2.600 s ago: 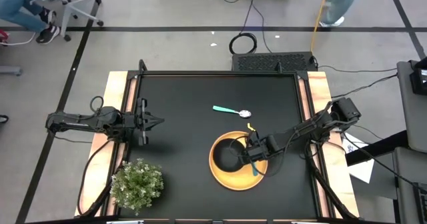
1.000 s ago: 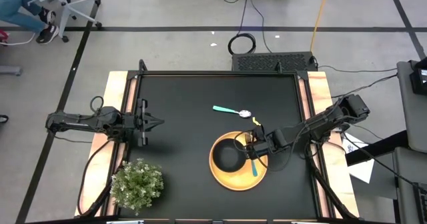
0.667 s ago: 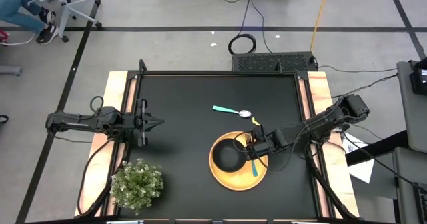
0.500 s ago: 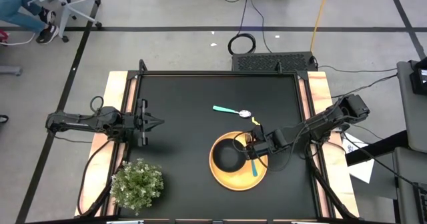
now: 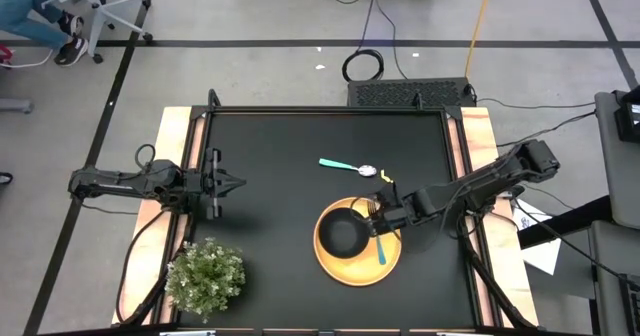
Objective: Set table place
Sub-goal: Put the blue spoon into the black bowl
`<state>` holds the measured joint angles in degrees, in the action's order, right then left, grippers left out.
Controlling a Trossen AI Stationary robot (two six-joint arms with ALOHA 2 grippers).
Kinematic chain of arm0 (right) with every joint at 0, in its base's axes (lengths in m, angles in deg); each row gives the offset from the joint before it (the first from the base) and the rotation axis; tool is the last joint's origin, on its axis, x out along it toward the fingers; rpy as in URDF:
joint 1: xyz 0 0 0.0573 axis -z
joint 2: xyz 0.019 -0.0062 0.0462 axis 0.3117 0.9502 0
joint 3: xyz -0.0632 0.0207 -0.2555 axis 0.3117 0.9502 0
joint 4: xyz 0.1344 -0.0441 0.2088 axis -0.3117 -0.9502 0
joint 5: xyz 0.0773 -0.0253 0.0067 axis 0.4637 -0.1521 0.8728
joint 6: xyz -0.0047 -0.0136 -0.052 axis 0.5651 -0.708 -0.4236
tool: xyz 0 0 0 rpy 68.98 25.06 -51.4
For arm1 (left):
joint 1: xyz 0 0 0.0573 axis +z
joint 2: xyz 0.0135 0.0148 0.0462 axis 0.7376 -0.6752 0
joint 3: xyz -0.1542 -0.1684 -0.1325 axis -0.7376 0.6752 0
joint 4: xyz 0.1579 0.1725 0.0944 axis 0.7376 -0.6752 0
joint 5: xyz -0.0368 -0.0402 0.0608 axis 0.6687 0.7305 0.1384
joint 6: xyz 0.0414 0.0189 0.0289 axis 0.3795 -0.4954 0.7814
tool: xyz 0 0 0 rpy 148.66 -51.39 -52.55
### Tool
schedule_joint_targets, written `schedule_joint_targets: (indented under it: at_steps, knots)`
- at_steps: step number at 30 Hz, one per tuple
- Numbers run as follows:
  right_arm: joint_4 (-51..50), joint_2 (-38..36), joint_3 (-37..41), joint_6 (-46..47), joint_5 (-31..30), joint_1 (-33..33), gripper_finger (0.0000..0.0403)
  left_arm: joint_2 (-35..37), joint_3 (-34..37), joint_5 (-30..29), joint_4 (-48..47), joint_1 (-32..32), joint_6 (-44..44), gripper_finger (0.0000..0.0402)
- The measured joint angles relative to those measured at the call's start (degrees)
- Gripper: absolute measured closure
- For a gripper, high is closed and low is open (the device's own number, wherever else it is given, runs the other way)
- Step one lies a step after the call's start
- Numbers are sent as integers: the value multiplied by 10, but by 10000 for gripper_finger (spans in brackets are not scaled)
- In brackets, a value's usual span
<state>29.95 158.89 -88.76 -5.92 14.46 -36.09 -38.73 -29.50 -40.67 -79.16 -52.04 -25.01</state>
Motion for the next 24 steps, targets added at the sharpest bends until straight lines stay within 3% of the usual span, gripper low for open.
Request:
schedule_joint_targets:
  at_steps: [5,13,17,21,24]
  knots:
    - [-33,-67,0,-14,-85,-2,403,0,0,-3,0,0,0,382]
    - [-43,-152,0,-155,-264,-26,403,0,0,-3,0,0,0,382]
    - [-19,-172,1,-267,-287,-32,403,0,0,-3,3,0,0,382]
    - [90,-200,44,-411,-325,-43,403,0,0,-3,4,0,0,382]
    - [221,-236,111,-501,-321,-43,403,0,0,-3,4,0,0,382]
